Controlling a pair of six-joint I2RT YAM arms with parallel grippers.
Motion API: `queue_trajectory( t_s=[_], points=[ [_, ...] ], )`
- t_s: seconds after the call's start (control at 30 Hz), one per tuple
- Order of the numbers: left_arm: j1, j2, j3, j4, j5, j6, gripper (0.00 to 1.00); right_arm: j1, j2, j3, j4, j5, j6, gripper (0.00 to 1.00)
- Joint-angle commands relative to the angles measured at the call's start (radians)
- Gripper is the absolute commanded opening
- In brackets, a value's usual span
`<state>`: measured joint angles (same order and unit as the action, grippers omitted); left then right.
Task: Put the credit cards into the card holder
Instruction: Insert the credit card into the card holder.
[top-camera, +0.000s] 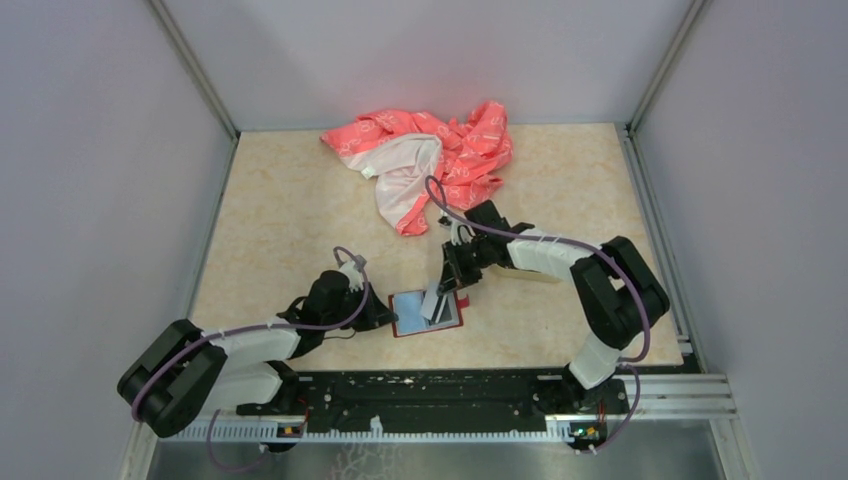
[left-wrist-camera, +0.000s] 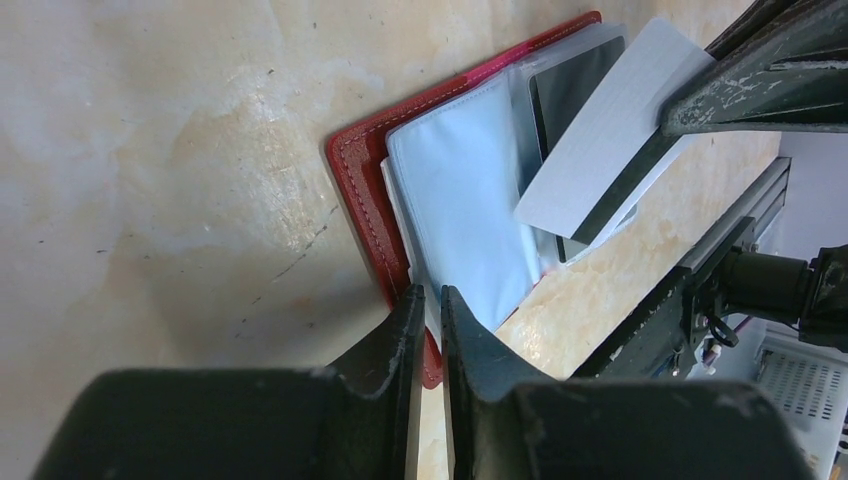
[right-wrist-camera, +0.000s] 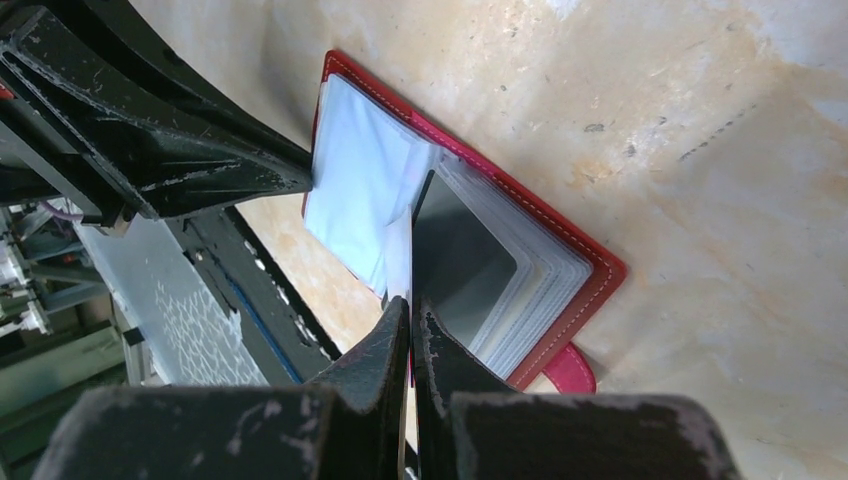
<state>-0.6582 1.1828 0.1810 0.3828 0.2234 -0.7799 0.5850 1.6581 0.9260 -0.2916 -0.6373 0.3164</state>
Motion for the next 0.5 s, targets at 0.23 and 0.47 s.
queue_trajectory(
  t_s=[0.23, 0.47],
  points=[
    [0.005, 0.021, 0.015, -0.015, -0.013, 0.044, 0.18, 0.051, 0.068, 0.041, 0.008, -0.055, -0.043, 0.0],
    [0.004, 0.039, 0.024, -0.011, -0.012, 0.056, 0.18, 0.051, 0.109, 0.045, 0.014, -0.09, -0.045, 0.0]
  ],
)
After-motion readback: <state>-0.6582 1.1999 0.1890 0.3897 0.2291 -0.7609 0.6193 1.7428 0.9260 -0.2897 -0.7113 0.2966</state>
